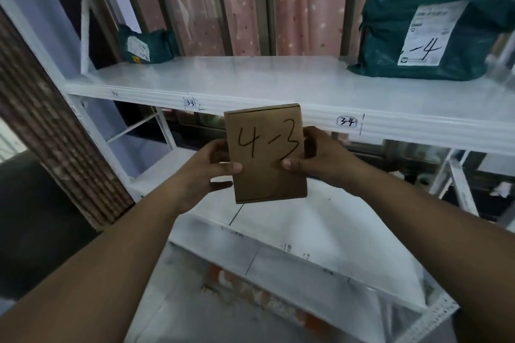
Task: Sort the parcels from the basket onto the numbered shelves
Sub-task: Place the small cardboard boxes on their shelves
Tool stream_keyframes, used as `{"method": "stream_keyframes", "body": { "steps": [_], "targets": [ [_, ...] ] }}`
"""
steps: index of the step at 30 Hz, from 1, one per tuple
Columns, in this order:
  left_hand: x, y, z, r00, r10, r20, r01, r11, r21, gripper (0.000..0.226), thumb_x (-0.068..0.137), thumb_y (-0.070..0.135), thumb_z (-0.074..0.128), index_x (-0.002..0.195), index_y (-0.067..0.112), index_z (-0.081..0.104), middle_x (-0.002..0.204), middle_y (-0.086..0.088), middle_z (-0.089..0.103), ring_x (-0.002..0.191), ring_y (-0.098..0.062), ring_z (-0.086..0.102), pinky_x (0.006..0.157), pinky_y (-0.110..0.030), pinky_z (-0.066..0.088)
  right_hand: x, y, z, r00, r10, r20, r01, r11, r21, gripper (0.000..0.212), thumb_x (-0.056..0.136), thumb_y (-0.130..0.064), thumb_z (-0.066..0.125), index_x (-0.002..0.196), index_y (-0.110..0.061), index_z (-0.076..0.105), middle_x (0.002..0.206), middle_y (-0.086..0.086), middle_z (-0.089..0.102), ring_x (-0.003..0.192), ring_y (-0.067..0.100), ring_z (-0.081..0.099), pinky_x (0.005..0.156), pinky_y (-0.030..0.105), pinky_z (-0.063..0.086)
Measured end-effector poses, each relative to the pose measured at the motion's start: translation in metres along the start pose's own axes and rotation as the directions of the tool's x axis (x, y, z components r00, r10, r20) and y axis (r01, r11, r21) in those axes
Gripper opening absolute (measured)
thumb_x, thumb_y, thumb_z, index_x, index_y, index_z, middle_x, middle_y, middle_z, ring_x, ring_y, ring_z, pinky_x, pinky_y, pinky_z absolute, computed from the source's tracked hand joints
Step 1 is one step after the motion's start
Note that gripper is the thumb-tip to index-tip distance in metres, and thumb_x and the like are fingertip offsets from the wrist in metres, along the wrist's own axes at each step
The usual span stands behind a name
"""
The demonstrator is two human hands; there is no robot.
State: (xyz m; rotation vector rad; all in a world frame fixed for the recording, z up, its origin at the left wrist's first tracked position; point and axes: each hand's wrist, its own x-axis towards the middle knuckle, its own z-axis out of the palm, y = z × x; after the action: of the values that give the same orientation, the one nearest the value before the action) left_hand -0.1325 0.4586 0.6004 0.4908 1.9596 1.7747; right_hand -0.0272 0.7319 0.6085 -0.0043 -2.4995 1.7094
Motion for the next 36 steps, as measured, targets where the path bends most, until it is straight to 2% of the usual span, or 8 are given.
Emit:
{"method": "stream_keyframes", "body": {
  "steps": [3,8,11,16,22,25,31,36],
  "targets": [
    [-0.005,-0.032,-0.002,0.997,-0.072,0.004,0.072,0.997,0.008,0.074,0.072,0.023,0.094,0.136,0.036,0.059,0.128,-0.001,0.073,0.124,-0.028,0.068,0.11,-0.057,0.051,-0.002,0.031,0.02,0.998,0.059,0.017,-0.059,0.998,0.008,0.087,0.065,-0.044,0.094,0.138,-0.026,0.049,0.127,-0.006,0.067,0.115,0.014,0.066,0.097,0.04,0.058],
    [-0.013,-0.079,-0.004,0.984,-0.178,-0.024,0.178,0.984,-0.012,0.057,0.086,0.016,0.085,0.132,0.039,0.06,0.121,0.002,0.075,0.123,-0.027,0.067,0.113,-0.059,0.048,-0.005,0.059,0.052,0.986,0.166,0.019,-0.164,0.982,-0.095,0.077,0.076,-0.041,0.088,0.138,-0.03,0.043,0.118,-0.006,0.063,0.099,0.013,0.066,0.083,0.031,0.058],
    [-0.01,-0.091,-0.014,0.979,-0.201,-0.021,0.201,0.979,-0.028,0.056,0.088,0.015,0.083,0.134,0.038,0.059,0.12,0.003,0.076,0.124,-0.026,0.066,0.114,-0.057,0.047,0.005,0.067,0.067,0.98,0.196,0.033,-0.193,0.979,-0.072,0.077,0.077,-0.042,0.087,0.139,-0.031,0.044,0.117,-0.004,0.064,0.1,0.016,0.068,0.089,0.037,0.059],
    [-0.001,-0.11,-0.041,0.978,-0.209,-0.012,0.209,0.978,-0.026,0.058,0.09,0.011,0.079,0.137,0.036,0.056,0.121,0.009,0.076,0.121,-0.022,0.067,0.109,-0.051,0.051,0.024,0.07,0.094,0.968,0.247,0.04,-0.244,0.968,-0.063,0.068,0.081,-0.035,0.086,0.134,-0.03,0.045,0.117,-0.002,0.063,0.103,0.016,0.065,0.084,0.032,0.057],
    [0.029,-0.148,-0.076,0.989,-0.131,-0.065,0.129,0.991,-0.039,0.064,0.094,0.013,0.073,0.151,0.031,0.052,0.145,0.011,0.064,0.127,-0.024,0.065,0.107,-0.054,0.054,0.07,0.087,0.14,0.942,0.335,-0.011,-0.335,0.941,-0.049,0.067,0.077,-0.023,0.089,0.127,-0.026,0.044,0.116,-0.001,0.062,0.103,0.017,0.066,0.081,0.033,0.057],
    [0.049,-0.171,-0.089,0.983,-0.093,-0.155,0.085,0.995,-0.055,0.059,0.089,0.01,0.068,0.143,0.031,0.061,0.138,0.011,0.068,0.115,-0.015,0.073,0.094,-0.042,0.062,0.104,0.1,0.168,0.92,0.385,-0.078,-0.386,0.922,0.001,0.068,0.075,-0.019,0.09,0.124,-0.024,0.044,0.116,0.0,0.061,0.103,0.019,0.066,0.084,0.039,0.058],
    [0.129,-0.226,-0.141,0.982,-0.107,-0.154,0.122,0.988,0.092,0.048,0.086,0.014,0.074,0.131,0.031,0.069,0.126,0.013,0.073,0.115,-0.012,0.069,0.089,-0.016,0.053,0.203,0.155,0.21,0.887,0.423,-0.184,-0.403,0.905,0.138,0.069,0.077,-0.008,0.088,0.127,-0.02,0.043,0.116,0.005,0.062,0.105,0.021,0.064,0.082,0.043,0.058],
    [0.225,-0.264,-0.163,0.984,-0.099,-0.146,0.11,0.991,0.072,0.052,0.088,0.015,0.078,0.136,0.028,0.064,0.128,0.008,0.07,0.118,-0.014,0.065,0.102,-0.031,0.054,0.285,0.222,0.225,0.88,0.395,-0.265,-0.356,0.916,0.185,0.075,0.078,-0.003,0.085,0.131,-0.03,0.039,0.12,0.001,0.063,0.112,0.025,0.064,0.093,0.05,0.058]
  ]
}}
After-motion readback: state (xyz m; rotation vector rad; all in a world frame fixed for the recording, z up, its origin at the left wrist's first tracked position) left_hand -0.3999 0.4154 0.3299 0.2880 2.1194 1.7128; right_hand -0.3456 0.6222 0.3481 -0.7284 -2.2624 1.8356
